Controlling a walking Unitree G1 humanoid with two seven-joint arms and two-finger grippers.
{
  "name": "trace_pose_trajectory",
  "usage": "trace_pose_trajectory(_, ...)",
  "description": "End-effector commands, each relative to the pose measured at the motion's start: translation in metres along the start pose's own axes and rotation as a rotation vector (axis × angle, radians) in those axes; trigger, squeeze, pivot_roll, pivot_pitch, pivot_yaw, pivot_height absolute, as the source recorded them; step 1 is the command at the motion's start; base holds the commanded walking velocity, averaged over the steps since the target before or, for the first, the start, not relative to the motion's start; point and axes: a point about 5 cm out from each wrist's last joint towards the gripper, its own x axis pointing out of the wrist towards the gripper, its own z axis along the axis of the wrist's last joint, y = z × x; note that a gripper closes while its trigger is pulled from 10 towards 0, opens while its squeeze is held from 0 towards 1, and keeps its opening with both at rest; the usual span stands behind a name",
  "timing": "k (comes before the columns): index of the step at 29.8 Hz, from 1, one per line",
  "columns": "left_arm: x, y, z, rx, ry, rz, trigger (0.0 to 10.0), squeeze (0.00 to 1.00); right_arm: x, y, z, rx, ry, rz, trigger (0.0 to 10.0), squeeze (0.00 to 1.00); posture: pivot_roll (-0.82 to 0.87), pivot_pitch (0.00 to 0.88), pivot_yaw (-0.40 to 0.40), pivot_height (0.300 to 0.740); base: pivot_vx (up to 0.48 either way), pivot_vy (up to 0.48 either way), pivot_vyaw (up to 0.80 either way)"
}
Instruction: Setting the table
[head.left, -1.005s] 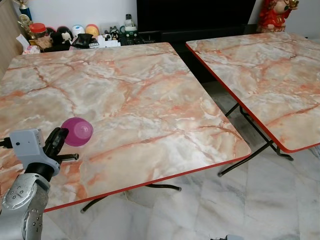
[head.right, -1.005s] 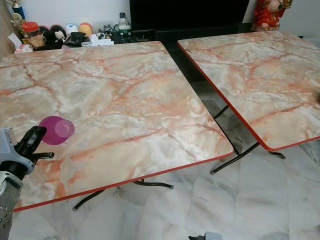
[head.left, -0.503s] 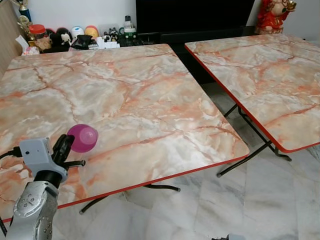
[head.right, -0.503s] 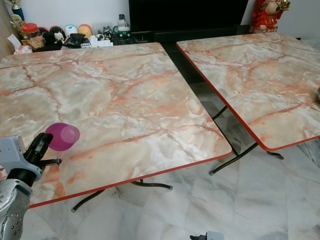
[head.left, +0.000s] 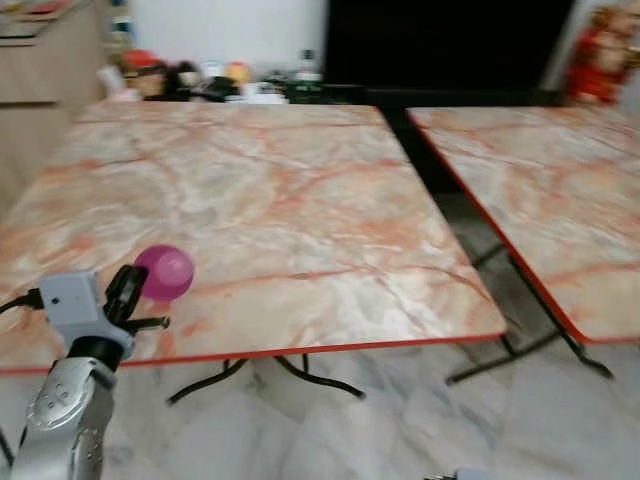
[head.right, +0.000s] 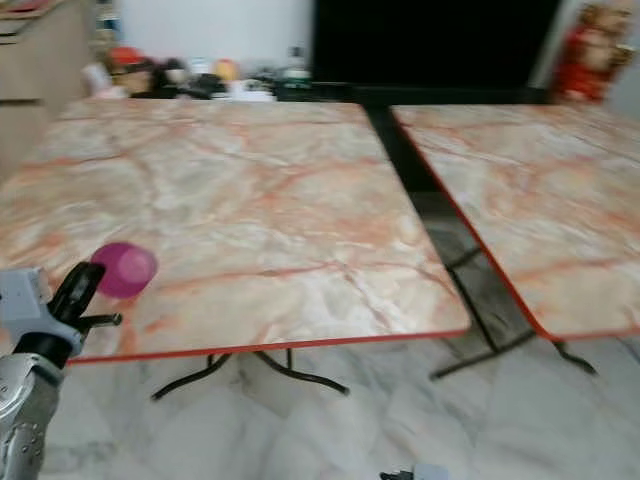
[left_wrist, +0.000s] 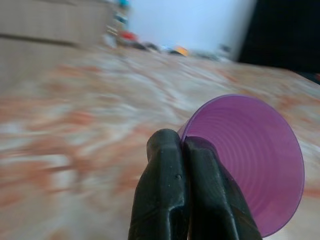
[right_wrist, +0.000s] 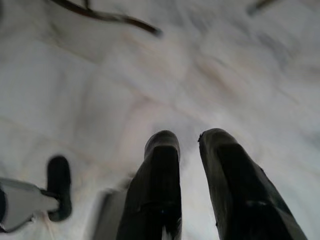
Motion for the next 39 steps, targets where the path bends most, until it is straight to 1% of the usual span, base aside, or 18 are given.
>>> trace_pose_trajectory(1,0.002,-0.01,0.0,0.008,0.006,-0.034,10.0,0.0,-0.003,-0.011,-0.008,0.023,0.02,-0.037,10.0,0.0,0.17,0.105,-0.052,0.74,0.0,0.0,0.0)
trace_pose_trajectory(10,0.004,-0.008,0.0,0.016,0.007,-0.024,10.0,0.0,-0.002,-0.009,-0.007,0.016,0.022,-0.027,10.0,0.0,0.17,0.111,-0.052,0.74,0.0,0.0,0.0)
trace_pose_trajectory(14,0.004,-0.008,0.0,0.04,0.011,-0.034,10.0,0.0,-0.002,-0.009,-0.007,0.014,0.022,-0.025,10.0,0.0,0.17,0.113,-0.052,0.74,0.0,-0.197,0.0)
trace_pose_trajectory(18,0.004,-0.007,0.001,0.081,0.018,-0.055,10.0,0.0,-0.002,-0.008,-0.006,0.008,0.019,-0.023,10.0,0.0,0.17,0.115,-0.05,0.74,0.0,-0.448,0.0)
trace_pose_trajectory(23,0.006,-0.001,0.007,0.086,0.003,-0.033,10.0,0.0,-0.002,-0.008,-0.007,-0.002,0.02,-0.018,10.0,0.0,0.18,0.116,-0.05,0.74,0.0,-0.454,0.0)
trace_pose_trajectory(26,0.007,-0.001,0.008,0.086,-0.001,-0.03,10.0,0.0,-0.002,-0.008,-0.007,-0.016,0.017,-0.015,10.0,0.0,0.18,0.119,-0.05,0.74,0.0,-0.472,0.0)
trace_pose_trajectory(27,0.007,-0.001,0.007,0.077,0.0,-0.027,10.0,0.0,-0.002,-0.008,-0.006,-0.04,0.018,-0.023,10.0,0.0,0.18,0.119,-0.05,0.74,0.0,-0.472,0.58)
trace_pose_trajectory(28,0.007,-0.001,0.007,0.074,0.0,-0.026,10.0,0.0,-0.002,-0.009,-0.007,-0.044,0.018,-0.024,10.0,0.0,0.17,0.122,-0.05,0.74,0.0,-0.472,0.8)
trace_pose_trajectory(31,0.007,-0.002,0.007,0.074,0.0,-0.026,10.0,0.0,-0.002,-0.009,-0.007,-0.032,0.018,-0.025,10.0,0.0,0.17,0.121,-0.051,0.74,0.0,-0.472,0.8)
trace_pose_trajectory(32,0.007,-0.001,0.007,0.075,-0.001,-0.026,10.0,0.0,-0.002,-0.01,-0.008,0.001,0.024,-0.031,10.0,0.0,0.17,0.121,-0.05,0.74,0.0,-0.472,0.0)
trace_pose_trajectory(39,0.009,0.0,0.011,0.091,-0.007,-0.033,10.0,0.0,-0.002,-0.009,-0.007,-0.012,0.021,-0.024,10.0,0.0,0.17,0.121,-0.05,0.74,0.0,-0.472,0.0)
